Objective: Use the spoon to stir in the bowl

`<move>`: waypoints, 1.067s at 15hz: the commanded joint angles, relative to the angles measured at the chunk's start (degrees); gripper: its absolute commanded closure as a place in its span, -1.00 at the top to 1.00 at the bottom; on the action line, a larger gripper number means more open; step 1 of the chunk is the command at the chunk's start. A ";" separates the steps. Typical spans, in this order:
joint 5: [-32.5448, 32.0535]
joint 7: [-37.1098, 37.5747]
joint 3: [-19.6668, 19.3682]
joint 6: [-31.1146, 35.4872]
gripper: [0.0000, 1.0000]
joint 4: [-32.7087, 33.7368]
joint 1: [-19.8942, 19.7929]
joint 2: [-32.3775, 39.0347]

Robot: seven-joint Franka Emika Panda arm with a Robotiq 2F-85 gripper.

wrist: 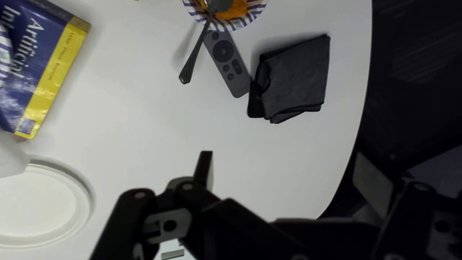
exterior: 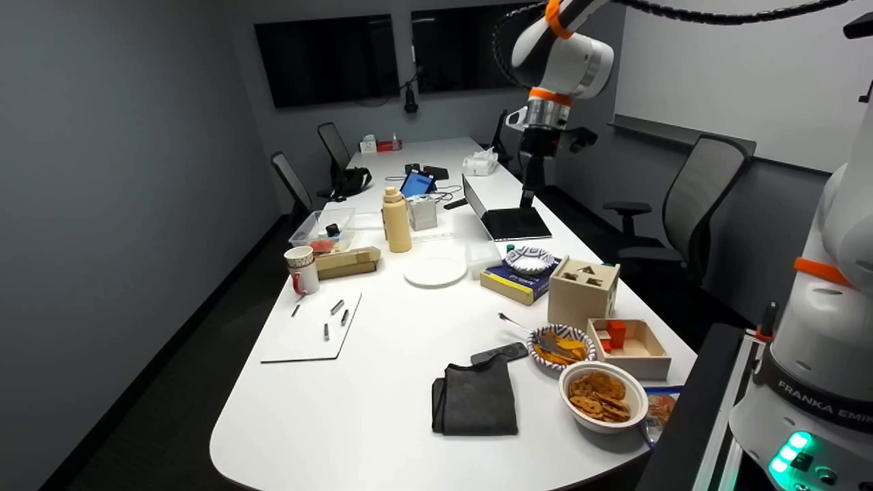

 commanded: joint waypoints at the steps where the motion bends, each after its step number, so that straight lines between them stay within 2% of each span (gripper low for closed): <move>1: 6.12 -12.30 4.54 -8.07 1.00 7.93 -6.65 12.43; 4: 5.45 -18.15 8.84 -13.61 1.00 12.54 -12.02 21.54; 8: 3.83 -19.82 13.14 -14.84 1.00 18.47 -17.24 31.85; 12: 4.65 -19.34 16.73 -12.28 1.00 23.90 -20.18 39.14; 16: 3.89 -18.49 19.33 -12.31 1.00 29.62 -21.19 45.14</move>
